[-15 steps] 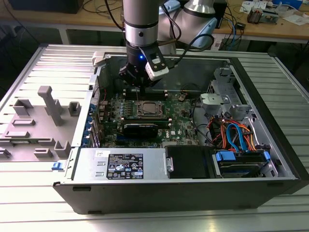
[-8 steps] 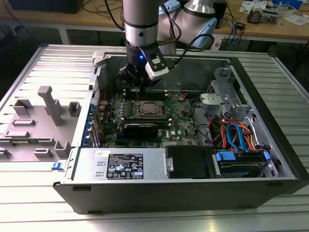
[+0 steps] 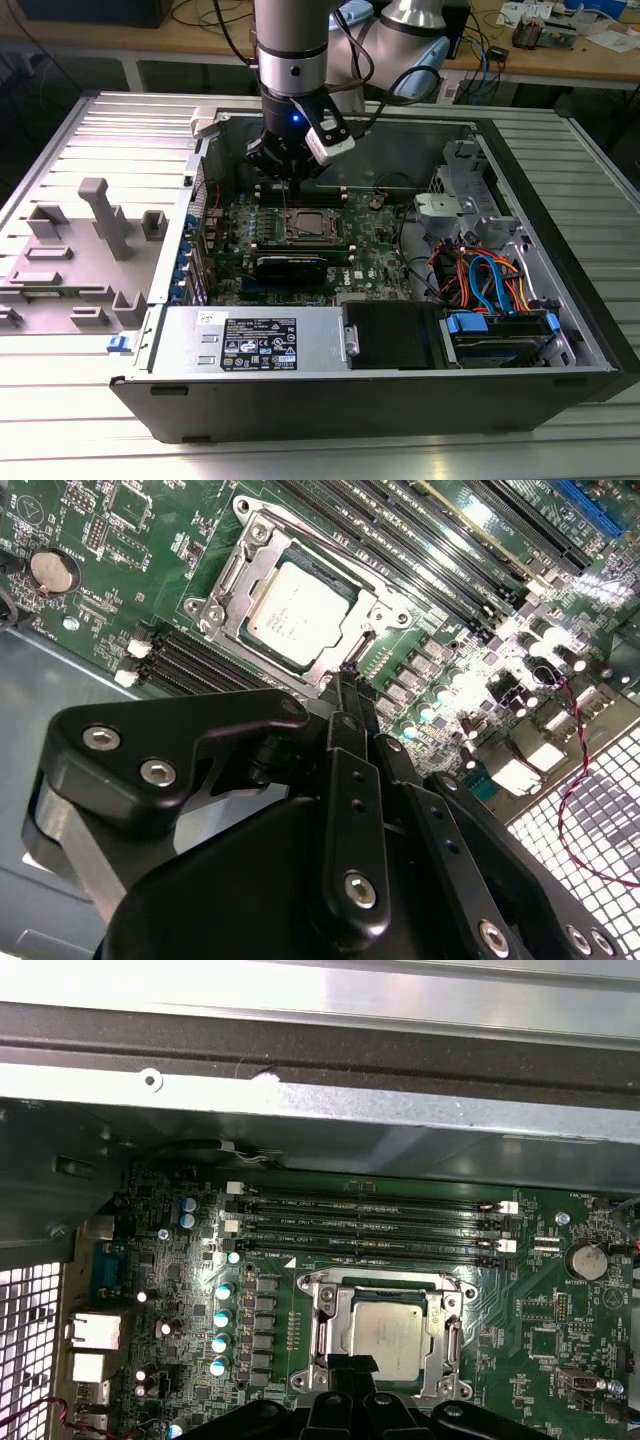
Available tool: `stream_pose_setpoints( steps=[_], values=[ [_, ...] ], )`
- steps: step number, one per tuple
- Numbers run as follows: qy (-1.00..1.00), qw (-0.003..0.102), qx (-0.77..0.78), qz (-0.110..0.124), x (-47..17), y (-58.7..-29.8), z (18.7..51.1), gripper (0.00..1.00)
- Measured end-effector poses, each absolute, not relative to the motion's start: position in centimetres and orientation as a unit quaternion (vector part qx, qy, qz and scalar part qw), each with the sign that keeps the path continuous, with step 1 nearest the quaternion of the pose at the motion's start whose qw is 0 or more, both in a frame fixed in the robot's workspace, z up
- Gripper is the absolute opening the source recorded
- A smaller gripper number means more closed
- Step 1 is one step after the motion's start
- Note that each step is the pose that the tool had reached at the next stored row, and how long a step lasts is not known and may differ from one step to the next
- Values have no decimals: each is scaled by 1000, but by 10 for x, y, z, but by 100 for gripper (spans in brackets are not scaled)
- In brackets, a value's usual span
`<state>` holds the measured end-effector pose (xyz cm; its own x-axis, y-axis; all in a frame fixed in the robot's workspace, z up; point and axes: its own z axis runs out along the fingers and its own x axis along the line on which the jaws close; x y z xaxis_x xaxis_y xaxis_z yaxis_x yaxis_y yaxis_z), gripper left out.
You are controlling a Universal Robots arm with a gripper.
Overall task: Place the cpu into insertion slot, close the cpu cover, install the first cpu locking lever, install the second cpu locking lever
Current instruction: 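Install the first cpu locking lever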
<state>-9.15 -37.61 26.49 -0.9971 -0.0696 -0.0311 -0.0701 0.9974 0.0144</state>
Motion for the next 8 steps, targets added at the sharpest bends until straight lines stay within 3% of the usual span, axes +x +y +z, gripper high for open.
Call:
stream_pose_setpoints(
  steps=[8],
  values=[
    [999, 15, -35, 8, -92, -376, 265, 11]
  ],
)
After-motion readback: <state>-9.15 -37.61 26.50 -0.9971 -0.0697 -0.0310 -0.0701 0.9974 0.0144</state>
